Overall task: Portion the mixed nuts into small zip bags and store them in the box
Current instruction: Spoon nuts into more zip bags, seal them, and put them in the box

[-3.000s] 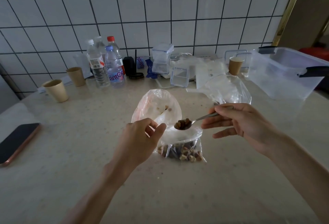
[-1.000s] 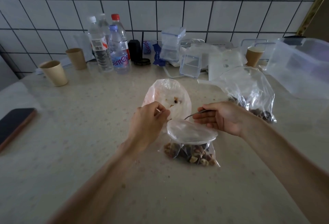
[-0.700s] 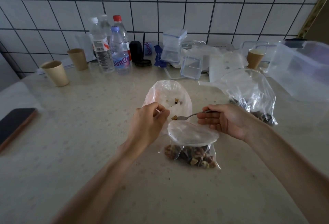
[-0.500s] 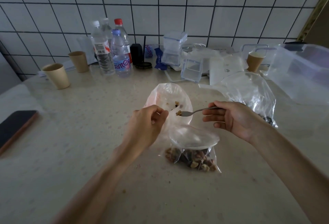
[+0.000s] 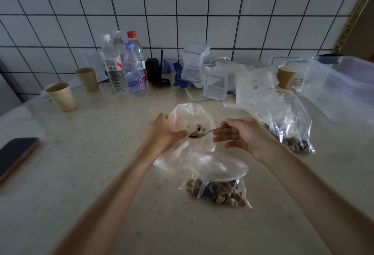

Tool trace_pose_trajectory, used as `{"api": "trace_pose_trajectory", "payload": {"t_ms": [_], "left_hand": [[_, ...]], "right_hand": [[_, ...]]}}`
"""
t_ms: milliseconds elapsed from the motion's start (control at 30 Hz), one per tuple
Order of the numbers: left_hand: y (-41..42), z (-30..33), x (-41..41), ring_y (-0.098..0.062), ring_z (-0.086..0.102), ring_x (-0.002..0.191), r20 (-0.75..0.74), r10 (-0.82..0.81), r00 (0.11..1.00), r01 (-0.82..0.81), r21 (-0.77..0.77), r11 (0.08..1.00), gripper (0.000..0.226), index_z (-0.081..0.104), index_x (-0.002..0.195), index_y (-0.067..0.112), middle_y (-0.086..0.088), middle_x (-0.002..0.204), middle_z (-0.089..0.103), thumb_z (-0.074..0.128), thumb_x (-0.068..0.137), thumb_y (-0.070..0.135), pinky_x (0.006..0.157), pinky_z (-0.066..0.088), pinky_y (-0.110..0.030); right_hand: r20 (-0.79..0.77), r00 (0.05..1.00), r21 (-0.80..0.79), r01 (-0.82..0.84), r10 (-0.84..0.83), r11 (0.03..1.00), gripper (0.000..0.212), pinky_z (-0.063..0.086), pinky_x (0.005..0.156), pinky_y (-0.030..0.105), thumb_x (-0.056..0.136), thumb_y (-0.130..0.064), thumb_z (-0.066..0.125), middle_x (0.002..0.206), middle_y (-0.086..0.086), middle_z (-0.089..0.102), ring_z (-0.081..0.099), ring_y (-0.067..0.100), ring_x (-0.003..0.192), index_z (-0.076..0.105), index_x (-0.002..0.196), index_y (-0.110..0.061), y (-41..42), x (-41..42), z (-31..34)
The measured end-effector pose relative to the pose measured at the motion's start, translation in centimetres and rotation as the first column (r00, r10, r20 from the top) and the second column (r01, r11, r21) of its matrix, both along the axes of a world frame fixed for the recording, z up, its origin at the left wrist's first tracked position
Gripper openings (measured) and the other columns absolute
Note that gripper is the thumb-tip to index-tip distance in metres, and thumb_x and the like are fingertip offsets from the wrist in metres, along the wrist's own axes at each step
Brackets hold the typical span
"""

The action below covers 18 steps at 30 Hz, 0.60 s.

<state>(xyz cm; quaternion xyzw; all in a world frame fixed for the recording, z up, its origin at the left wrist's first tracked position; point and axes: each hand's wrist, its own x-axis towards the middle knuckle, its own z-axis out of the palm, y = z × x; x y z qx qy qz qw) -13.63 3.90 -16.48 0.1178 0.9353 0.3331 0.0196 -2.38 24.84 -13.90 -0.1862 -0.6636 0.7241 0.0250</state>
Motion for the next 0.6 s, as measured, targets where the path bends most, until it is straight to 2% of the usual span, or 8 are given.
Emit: {"api": "trace_pose_trajectory", "payload": {"t_ms": [67, 100, 167, 267, 367, 433, 533, 600], "left_hand": [[0.3, -0.8, -0.3, -0.014, 0.059, 0.086, -0.006, -0.006, 1.000, 0.006, 0.039, 0.999, 0.062, 0.060, 0.118, 0.015, -0.001, 0.113, 0.065, 0.088, 0.074, 0.047, 0.063, 0.042, -0.027], [0.4, -1.1, -0.3, -0.010, 0.060, 0.078, -0.007, -0.006, 1.000, 0.007, 0.077, 0.997, 0.049, 0.061, 0.101, 0.018, 0.002, 0.102, 0.068, 0.091, 0.072, 0.044, 0.059, 0.043, -0.025], [0.4, -1.4, -0.2, -0.007, 0.063, 0.066, 0.000, -0.006, 1.000, 0.006, 0.135, 0.991, 0.037, 0.057, 0.078, 0.026, 0.004, 0.081, 0.068, 0.092, 0.071, 0.038, 0.051, 0.046, -0.023], [0.3, -1.6, 0.3, -0.011, 0.062, 0.052, -0.056, 0.009, 0.998, -0.001, 0.141, 0.990, 0.031, 0.058, 0.065, 0.024, 0.004, 0.062, 0.064, 0.082, 0.084, 0.032, 0.044, 0.049, -0.023], [0.2, -1.5, 1.0, -0.004, 0.061, 0.049, -0.146, -0.028, 0.989, 0.051, 0.158, 0.986, 0.029, 0.056, 0.069, 0.031, 0.010, 0.062, 0.061, 0.074, 0.092, 0.035, 0.038, 0.040, -0.013], [0.3, -1.3, 1.5, -0.002, 0.060, 0.053, -0.167, -0.061, 0.984, 0.086, 0.145, 0.986, 0.021, 0.056, 0.082, 0.030, 0.014, 0.068, 0.059, 0.070, 0.096, 0.037, 0.038, 0.037, -0.010], [0.5, -1.2, 1.7, -0.002, 0.061, 0.062, -0.136, -0.099, 0.986, 0.126, 0.204, 0.971, 0.012, 0.059, 0.100, 0.028, 0.013, 0.076, 0.062, 0.069, 0.099, 0.034, 0.043, 0.040, -0.010], [0.5, -1.4, 1.6, -0.006, 0.066, 0.053, -0.098, -0.120, 0.988, 0.144, 0.285, 0.948, 0.010, 0.064, 0.100, 0.022, 0.007, 0.074, 0.070, 0.070, 0.099, 0.030, 0.042, 0.041, -0.011]], "right_hand": [[0.010, 1.000, 0.032, 0.008, -0.008, 0.999, 0.029, 0.060, 0.054, 0.029, 0.110, -0.018, 0.047, 0.094, 0.019, 0.080, 0.079, 0.033, 0.083, 0.063, 0.113, 0.005, 0.0, 0.1, -0.3], [0.010, 1.000, 0.041, 0.012, -0.012, 0.999, 0.029, 0.061, 0.055, 0.029, 0.110, -0.018, 0.048, 0.093, 0.019, 0.080, 0.079, 0.033, 0.083, 0.063, 0.113, 0.006, 0.1, 0.2, -0.4], [0.010, 1.000, 0.050, 0.023, -0.023, 0.998, 0.028, 0.062, 0.056, 0.030, 0.109, -0.018, 0.049, 0.093, 0.019, 0.080, 0.079, 0.034, 0.084, 0.064, 0.112, 0.006, 0.3, 0.5, -0.6], [0.010, 0.999, 0.032, 0.044, -0.044, 0.999, 0.029, 0.062, 0.057, 0.030, 0.109, -0.019, 0.051, 0.094, 0.020, 0.080, 0.079, 0.034, 0.086, 0.065, 0.111, 0.007, 0.5, 0.8, -0.8], [0.023, 1.000, -0.018, 0.020, -0.020, 1.000, 0.031, 0.062, 0.059, 0.030, 0.109, -0.021, 0.052, 0.097, 0.021, 0.079, 0.079, 0.034, 0.090, 0.065, 0.110, 0.007, 0.4, 0.7, -0.8], [0.032, 0.999, -0.053, 0.007, -0.005, 0.999, 0.031, 0.062, 0.061, 0.030, 0.109, -0.021, 0.052, 0.098, 0.022, 0.079, 0.079, 0.034, 0.092, 0.065, 0.111, 0.007, 0.2, 0.6, -0.9], [0.038, 0.998, -0.097, 0.050, -0.046, 0.994, 0.031, 0.063, 0.063, 0.031, 0.109, -0.019, 0.053, 0.097, 0.024, 0.078, 0.079, 0.036, 0.090, 0.064, 0.110, 0.010, 0.0, 0.1, -1.1], [0.028, 0.996, -0.127, 0.092, -0.089, 0.988, 0.029, 0.063, 0.061, 0.030, 0.108, -0.017, 0.053, 0.096, 0.025, 0.078, 0.079, 0.036, 0.089, 0.063, 0.110, 0.011, -0.1, -0.1, -1.2]]}}
